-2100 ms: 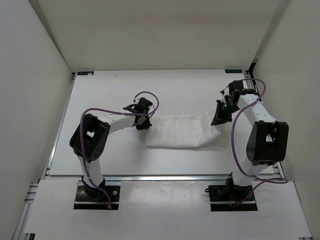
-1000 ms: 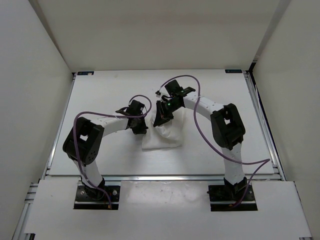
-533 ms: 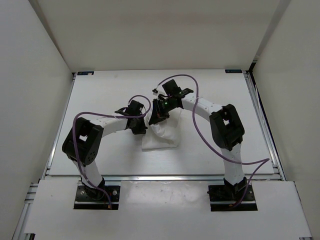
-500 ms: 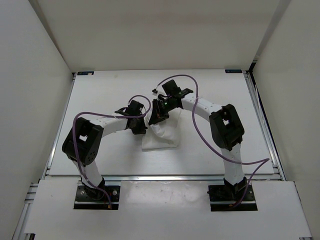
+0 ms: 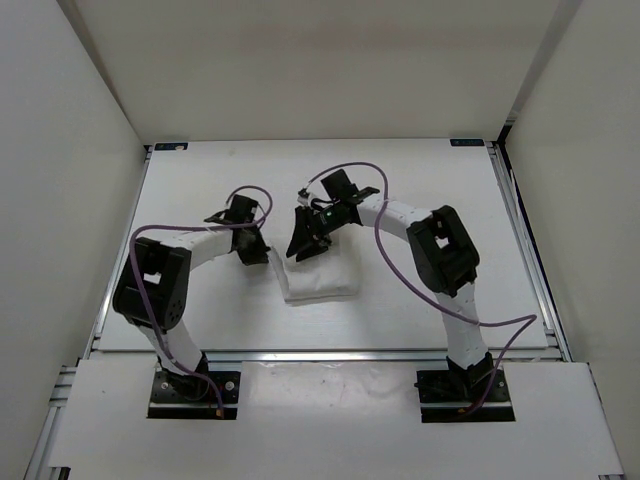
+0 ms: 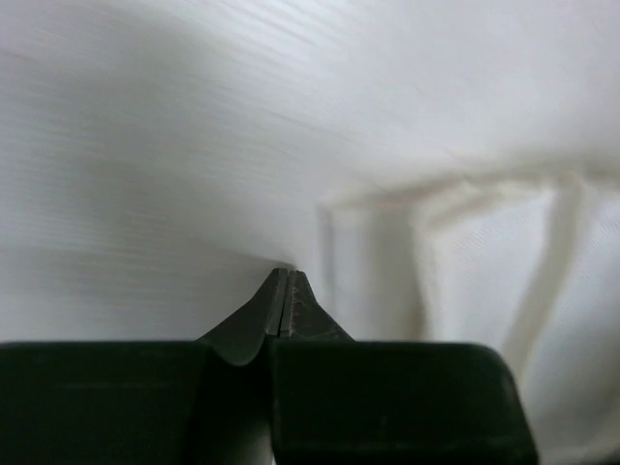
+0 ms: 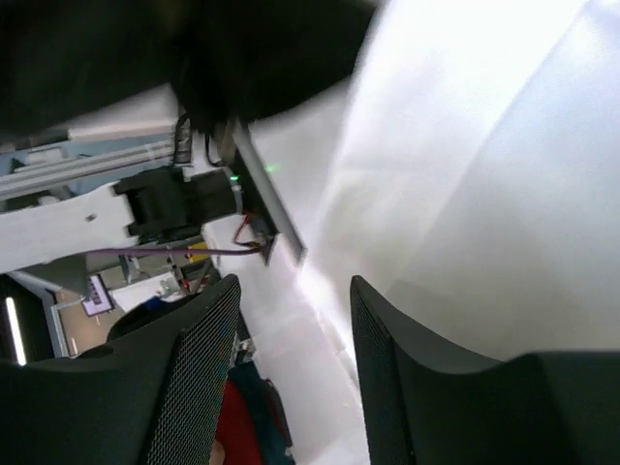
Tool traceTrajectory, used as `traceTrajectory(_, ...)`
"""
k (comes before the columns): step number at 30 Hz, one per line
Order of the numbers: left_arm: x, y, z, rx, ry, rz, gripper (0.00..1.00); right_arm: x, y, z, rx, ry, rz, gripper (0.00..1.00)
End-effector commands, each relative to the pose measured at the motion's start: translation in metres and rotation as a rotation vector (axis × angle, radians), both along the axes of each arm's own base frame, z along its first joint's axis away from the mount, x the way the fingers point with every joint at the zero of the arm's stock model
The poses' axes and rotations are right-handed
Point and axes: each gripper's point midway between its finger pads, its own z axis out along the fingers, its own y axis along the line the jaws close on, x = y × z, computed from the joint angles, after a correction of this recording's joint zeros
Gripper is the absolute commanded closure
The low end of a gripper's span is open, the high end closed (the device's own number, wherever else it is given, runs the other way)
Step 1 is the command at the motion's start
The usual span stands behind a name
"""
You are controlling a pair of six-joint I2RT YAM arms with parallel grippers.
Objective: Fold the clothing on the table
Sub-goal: Fold the skirt
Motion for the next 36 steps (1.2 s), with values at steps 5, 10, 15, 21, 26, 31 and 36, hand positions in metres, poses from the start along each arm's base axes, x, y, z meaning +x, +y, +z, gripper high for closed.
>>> traceTrajectory(5, 0.02, 0.071, 0.04, 0.037, -0.079, 0.166, 0.95, 0.015, -0.036, 0.119, 0.227, -0.188, -0.098, 0.56)
traceTrajectory(10, 0.023, 0.009, 0.091, -0.17, -0.164, -0.004, 1.0, 0.015, -0.08, 0.092, 0.114, -0.131, -0.198, 1.0)
traceTrajectory(15, -0.001, -0.072, 0.127, -0.451, -0.202, -0.178, 1.0, 0.01, -0.103, 0.058, 0.023, -0.081, -0.252, 1.0)
traceTrajectory(21, -0.033, -0.09, 0.074, -0.468, -0.074, -0.157, 1.0, 0.022, -0.131, 0.053, -0.012, -0.105, -0.35, 1.0)
traceTrajectory(26, -0.064, -0.057, 0.007, -0.332, 0.048, -0.073, 1.0, 0.021, -0.146, 0.033, -0.009, -0.058, -0.389, 1.0)
traceTrajectory(31, -0.082, -0.049, -0.018, -0.238, 0.105, -0.095, 1.0, 0.025, -0.128, 0.029, 0.08, 0.0, -0.329, 1.0)
traceTrajectory(36, -0.084, -0.037, -0.025, -0.193, 0.104, -0.076, 1.0, 0.027, -0.105, 0.025, 0.152, 0.038, -0.26, 1.0)
